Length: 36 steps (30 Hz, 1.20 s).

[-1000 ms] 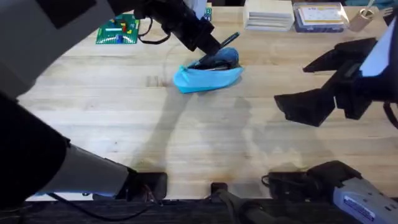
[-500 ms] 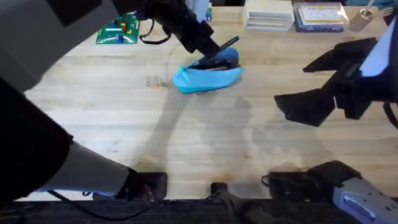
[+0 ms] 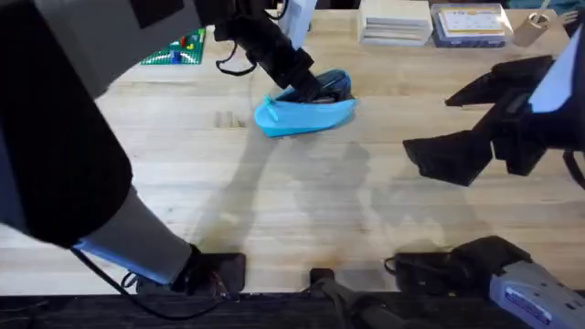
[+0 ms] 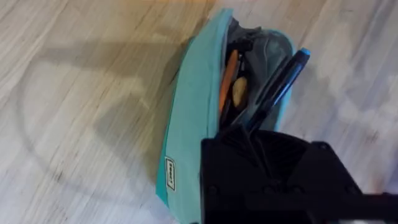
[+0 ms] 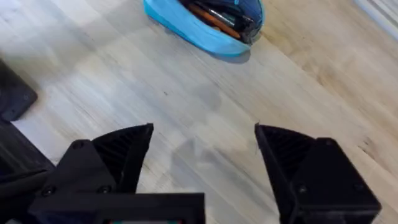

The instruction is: Unzip the bag, pick up the pens from the table one at a time and place them inside, then zip the bag closed.

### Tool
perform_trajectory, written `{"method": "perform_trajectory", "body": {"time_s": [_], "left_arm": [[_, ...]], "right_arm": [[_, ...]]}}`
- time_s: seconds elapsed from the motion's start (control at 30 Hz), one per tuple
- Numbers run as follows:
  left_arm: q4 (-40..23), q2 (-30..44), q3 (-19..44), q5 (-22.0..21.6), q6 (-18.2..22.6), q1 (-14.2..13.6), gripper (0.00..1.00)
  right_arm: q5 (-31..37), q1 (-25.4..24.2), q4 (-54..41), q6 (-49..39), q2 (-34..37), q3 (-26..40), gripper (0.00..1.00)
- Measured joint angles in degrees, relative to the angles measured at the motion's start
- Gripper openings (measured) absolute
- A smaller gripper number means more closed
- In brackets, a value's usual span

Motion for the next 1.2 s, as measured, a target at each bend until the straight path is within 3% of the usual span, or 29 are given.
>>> {"method": "perform_trajectory", "body": {"time_s": [0.6, 0.63, 0.8, 0.83, 1.2], "left_arm": [[-0.75, 1.64, 0.00, 0.00, 0.01, 0.00, 0.066], [-0.91, 1.64, 0.00, 0.00, 0.31, 0.00, 0.132], [-1.45, 1.64, 0.00, 0.66, 0.42, -0.14, 0.898], [-1.54, 1.64, 0.00, 0.77, 0.42, -0.19, 0.965], [-1.57, 1.64, 0.00, 0.85, 0.44, -0.24, 0.995]], "right_arm": [[0.00, 0.00, 0.00, 0.00, 0.00, 0.00, 0.997], [0.00, 0.00, 0.00, 0.00, 0.00, 0.00, 0.997], [0.00, 0.00, 0.00, 0.00, -0.02, 0.00, 0.996], [0.01, 0.00, 0.00, 0.00, -0.01, 0.00, 0.997], [0.00, 0.00, 0.00, 0.00, 0.00, 0.00, 0.997]]}}
